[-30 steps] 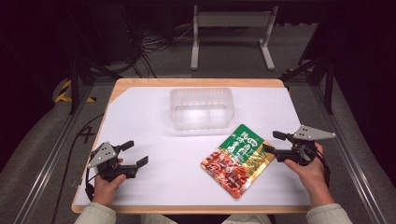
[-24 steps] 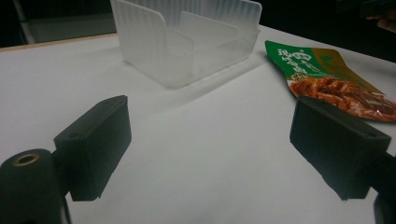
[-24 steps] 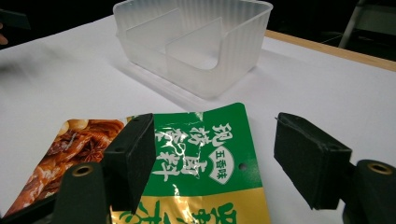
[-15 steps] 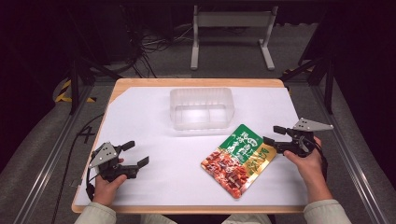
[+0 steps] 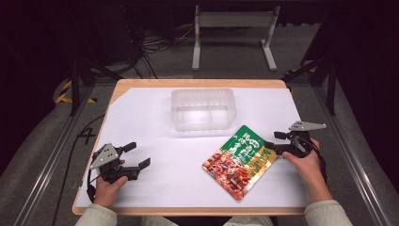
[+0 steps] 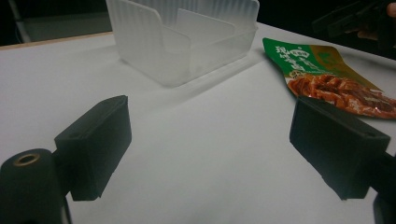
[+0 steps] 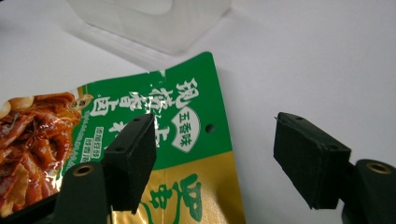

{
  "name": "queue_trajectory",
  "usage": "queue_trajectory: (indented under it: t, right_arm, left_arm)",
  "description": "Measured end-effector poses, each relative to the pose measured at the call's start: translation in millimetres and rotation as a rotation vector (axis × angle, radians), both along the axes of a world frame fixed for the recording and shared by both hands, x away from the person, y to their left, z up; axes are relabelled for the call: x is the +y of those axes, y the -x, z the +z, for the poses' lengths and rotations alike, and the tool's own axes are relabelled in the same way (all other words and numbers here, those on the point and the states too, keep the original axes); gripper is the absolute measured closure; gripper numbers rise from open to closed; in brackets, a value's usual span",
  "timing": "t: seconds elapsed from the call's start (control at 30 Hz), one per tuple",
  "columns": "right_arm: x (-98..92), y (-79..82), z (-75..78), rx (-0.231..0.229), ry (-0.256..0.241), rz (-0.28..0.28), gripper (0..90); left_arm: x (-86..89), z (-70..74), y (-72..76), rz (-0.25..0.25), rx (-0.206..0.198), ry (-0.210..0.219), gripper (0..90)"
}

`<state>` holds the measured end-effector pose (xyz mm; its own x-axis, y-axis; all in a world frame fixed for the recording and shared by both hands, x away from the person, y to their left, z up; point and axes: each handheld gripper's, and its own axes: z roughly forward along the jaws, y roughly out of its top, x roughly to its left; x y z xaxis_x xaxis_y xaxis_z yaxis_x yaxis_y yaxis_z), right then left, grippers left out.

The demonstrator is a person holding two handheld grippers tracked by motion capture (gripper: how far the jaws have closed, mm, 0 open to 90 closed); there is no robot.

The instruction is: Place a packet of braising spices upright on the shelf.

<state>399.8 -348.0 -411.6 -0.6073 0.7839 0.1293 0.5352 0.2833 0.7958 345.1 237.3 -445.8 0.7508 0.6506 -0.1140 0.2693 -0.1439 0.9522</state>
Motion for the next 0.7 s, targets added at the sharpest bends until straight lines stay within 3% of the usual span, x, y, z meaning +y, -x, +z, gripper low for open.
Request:
queue_trajectory:
  t: [0.13, 0.27, 0.7]
  right_arm:
    - [-0.9, -3.0, -7.9, 0.075, 0.002, 0.008, 30.1]
    - [0.5, -4.1, -13.1, 0.117, 0.013, 0.022, 30.2]
    - [3.0, -3.0, -19.3, 0.174, 0.023, 0.057, 35.4]
  left_arm:
    - [-0.5, -0.2, -0.1, -0.001, 0.003, 0.001, 13.6]
    - [-0.6, -0.3, -0.2, -0.002, 0.003, 0.002, 13.6]
    - [-1.0, -0.6, -0.7, -0.003, 0.004, -0.004, 13.7]
